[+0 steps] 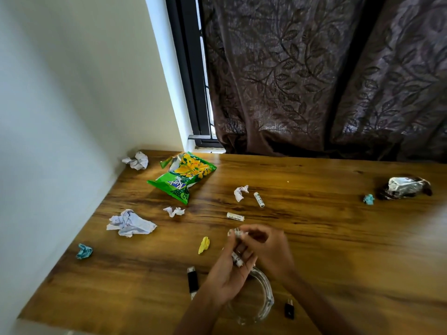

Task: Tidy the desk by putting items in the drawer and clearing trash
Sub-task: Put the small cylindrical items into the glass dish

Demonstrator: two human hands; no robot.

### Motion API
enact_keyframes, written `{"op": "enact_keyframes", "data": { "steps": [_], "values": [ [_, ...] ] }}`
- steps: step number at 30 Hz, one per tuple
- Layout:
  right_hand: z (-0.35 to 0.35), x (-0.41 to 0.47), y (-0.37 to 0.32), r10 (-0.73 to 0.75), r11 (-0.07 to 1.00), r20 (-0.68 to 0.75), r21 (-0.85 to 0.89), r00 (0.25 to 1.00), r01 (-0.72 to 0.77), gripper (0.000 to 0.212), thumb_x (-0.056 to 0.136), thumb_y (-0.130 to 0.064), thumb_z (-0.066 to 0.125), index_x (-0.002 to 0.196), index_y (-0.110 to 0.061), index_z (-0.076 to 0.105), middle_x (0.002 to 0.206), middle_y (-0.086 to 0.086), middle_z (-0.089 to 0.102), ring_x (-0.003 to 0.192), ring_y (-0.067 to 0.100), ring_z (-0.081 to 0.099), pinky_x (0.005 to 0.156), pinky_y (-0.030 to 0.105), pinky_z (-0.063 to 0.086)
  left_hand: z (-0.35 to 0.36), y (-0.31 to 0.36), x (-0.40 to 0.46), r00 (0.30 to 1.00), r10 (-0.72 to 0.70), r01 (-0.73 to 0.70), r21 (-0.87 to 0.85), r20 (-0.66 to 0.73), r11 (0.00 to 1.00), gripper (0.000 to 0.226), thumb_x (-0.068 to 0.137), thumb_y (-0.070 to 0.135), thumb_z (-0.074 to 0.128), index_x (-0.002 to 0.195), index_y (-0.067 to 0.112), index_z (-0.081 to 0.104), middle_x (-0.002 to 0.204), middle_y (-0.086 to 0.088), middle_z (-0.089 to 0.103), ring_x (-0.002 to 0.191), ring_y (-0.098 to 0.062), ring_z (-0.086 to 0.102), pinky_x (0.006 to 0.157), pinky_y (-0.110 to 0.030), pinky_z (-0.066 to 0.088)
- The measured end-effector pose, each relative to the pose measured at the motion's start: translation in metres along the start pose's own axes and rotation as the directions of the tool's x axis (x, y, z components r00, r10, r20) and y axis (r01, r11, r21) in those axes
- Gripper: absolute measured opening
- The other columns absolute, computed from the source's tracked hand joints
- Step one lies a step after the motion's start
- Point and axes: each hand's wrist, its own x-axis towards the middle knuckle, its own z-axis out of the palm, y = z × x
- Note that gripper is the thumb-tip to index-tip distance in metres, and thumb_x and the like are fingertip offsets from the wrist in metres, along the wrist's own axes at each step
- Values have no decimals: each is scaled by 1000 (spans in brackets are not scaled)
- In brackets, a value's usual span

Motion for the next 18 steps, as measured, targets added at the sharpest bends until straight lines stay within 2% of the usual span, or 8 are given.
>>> {"op": "enact_keyframes", "data": {
  "steps": [3,6,8,10,12,14,16,18],
  "values": [
    [10,-14,-7,-42,998,90,-36,995,46,22,83,-19,69,105,-23,69,94,-18,68,88,-7,64,77,11,51,-3,5,0,999,30,-31,21,26,999,54,88,39,46,130,8,54,131,-9,60,118,-20,59,97,-33,50],
    [6,-13,-11,-68,995,187,-61,980,80,14,83,-20,68,96,-23,72,81,-20,67,79,-9,62,67,7,47,-6,9,3,999,43,-43,-10,25,999,51,88,34,47,131,8,53,131,-6,61,115,-19,61,90,-31,55],
    [-1,-1,-11,-58,994,166,-80,984,72,6,84,-25,66,83,-25,71,74,-14,68,70,-4,62,61,12,48,-8,12,5,999,48,-46,-74,17,996,49,87,26,49,132,5,52,127,-10,63,112,-20,63,94,-34,53],
    [-9,20,-5,-49,985,64,-163,997,59,6,86,-28,62,82,-28,67,78,-13,67,70,-2,61,65,16,49,-10,13,6,998,51,-48,-95,23,994,47,89,23,46,133,5,50,127,-10,63,111,-19,64,96,-37,50],
    [-16,48,5,-89,952,-55,-299,995,69,8,89,-25,59,93,-21,65,89,-9,66,76,0,58,69,16,46,-11,14,5,998,50,-47,-66,41,997,48,89,24,45,133,7,49,131,-8,60,116,-18,60,98,-34,44],
    [-21,79,18,-84,900,-122,-436,989,23,22,91,-23,57,109,-12,62,106,3,64,90,10,58,72,16,44,-9,15,4,998,42,-40,-30,51,999,49,86,26,47,132,9,51,133,-6,59,121,-18,56,101,-33,41],
    [-23,103,32,-1,841,-133,-536,991,-71,39,91,-27,57,125,-9,53,122,10,56,109,20,54,86,27,46,-7,15,4,998,30,-29,-19,58,999,49,85,26,49,130,8,53,134,-7,58,122,-19,55,105,-35,39],
    [-22,115,43,43,772,-124,-626,991,-112,47,91,-28,56,133,-9,46,131,12,49,120,25,46,97,35,44,-5,15,4,998,23,-22,-27,59,999,50,84,26,49,131,7,52,133,-8,58,124,-21,53,110,-37,34]
  ]
}}
